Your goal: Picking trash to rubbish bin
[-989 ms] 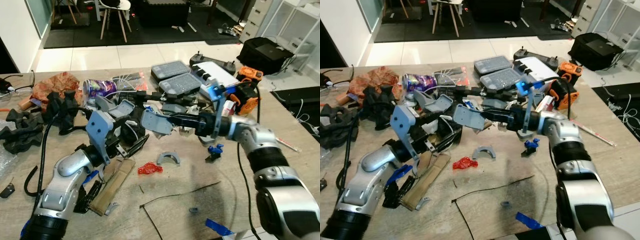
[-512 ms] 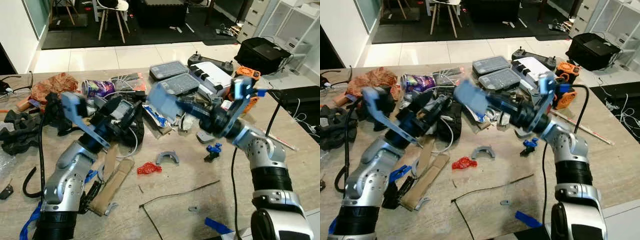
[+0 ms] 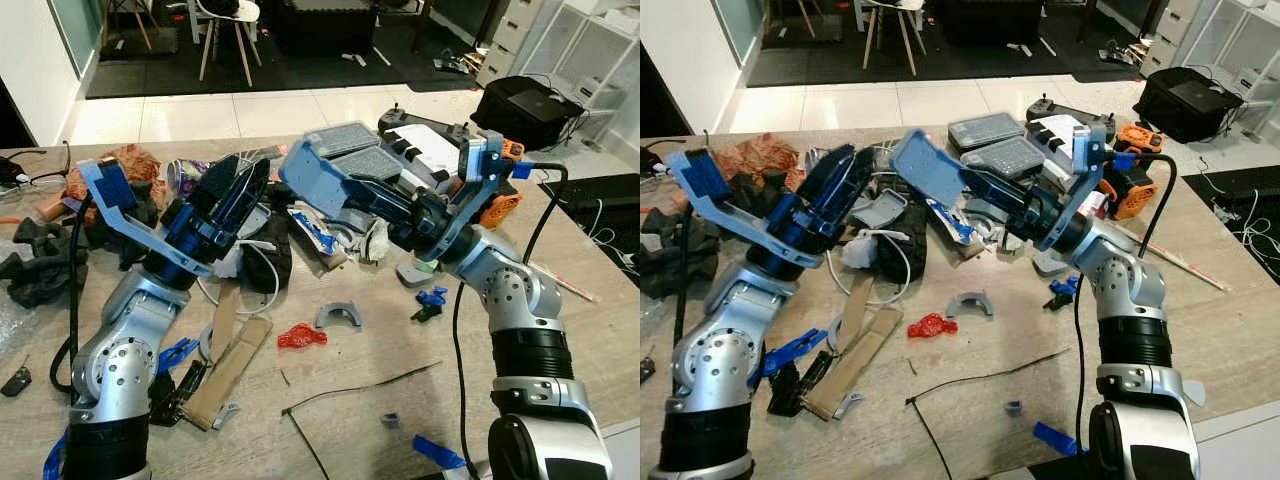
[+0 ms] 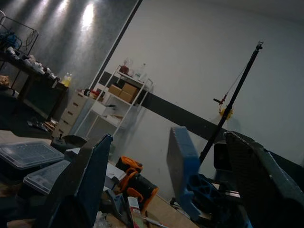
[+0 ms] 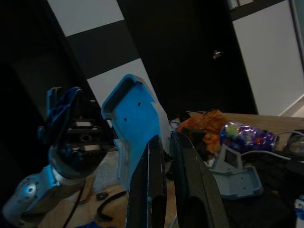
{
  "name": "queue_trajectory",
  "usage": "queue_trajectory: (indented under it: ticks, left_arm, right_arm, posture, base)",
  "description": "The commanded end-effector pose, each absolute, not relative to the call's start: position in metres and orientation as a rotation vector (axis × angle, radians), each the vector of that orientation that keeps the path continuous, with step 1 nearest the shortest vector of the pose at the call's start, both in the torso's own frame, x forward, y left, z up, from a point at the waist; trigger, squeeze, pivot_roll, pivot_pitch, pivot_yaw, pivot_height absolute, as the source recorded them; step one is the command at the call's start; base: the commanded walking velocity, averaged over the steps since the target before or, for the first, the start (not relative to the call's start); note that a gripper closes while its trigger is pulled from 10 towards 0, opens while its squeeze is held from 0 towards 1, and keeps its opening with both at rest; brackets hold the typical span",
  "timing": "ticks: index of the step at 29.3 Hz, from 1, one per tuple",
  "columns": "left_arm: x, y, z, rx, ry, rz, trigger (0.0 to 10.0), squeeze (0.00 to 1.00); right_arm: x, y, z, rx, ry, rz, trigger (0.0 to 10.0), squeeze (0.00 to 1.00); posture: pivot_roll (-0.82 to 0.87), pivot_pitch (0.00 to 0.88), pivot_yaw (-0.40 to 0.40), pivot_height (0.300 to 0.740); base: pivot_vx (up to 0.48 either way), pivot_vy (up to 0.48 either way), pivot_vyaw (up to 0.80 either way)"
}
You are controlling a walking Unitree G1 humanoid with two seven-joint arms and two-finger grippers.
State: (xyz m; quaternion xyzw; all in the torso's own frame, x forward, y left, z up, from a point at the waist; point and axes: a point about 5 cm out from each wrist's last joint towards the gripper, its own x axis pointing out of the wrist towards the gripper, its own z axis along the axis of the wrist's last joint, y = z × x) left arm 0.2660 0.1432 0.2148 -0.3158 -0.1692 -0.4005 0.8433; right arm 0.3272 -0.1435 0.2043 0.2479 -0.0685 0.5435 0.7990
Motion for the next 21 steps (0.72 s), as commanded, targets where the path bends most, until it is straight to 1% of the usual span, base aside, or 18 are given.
queue_trajectory:
  ticks: [1,4,7,15,21]
  left_arm:
    - [0.262,0.136,0.218,-0.627,-0.339,-0.891,10.0,0.00]
    - [0.259,0.132,0.217,-0.584,-0.312,-0.918,10.0,0.00]
    - [0.254,0.123,0.211,-0.476,-0.242,-0.966,10.0,0.00]
    - [0.255,0.118,0.203,-0.409,-0.181,-0.960,10.0,0.00]
    - [0.261,0.118,0.202,-0.381,-0.169,-0.896,10.0,0.00]
  right_arm:
    - [0.328,-0.145,0.205,0.512,-0.157,1.145,0.0,0.00]
    - [0.329,-0.144,0.205,0.506,-0.156,1.138,0.0,0.00]
    - [0.328,-0.141,0.206,0.493,-0.155,1.145,0.0,0.00]
    - [0.327,-0.143,0.204,0.491,-0.148,1.152,0.0,0.00]
    - [0.321,-0.140,0.201,0.462,-0.114,1.203,0.0,0.00]
  posture:
    - [0.04,0.000,-0.037,0.740]
    - [0.04,0.000,-0.037,0.740]
    - [0.05,0.000,-0.037,0.740]
    - [0.05,0.000,-0.038,0.740]
    - [0.05,0.000,-0.038,0.740]
  base:
    - [0.000,0.000,0.00]
    - [0.000,0.000,0.00]
    - [0.000,0.000,0.00]
    - [0.000,0.000,0.00]
    - [0.000,0.000,0.00]
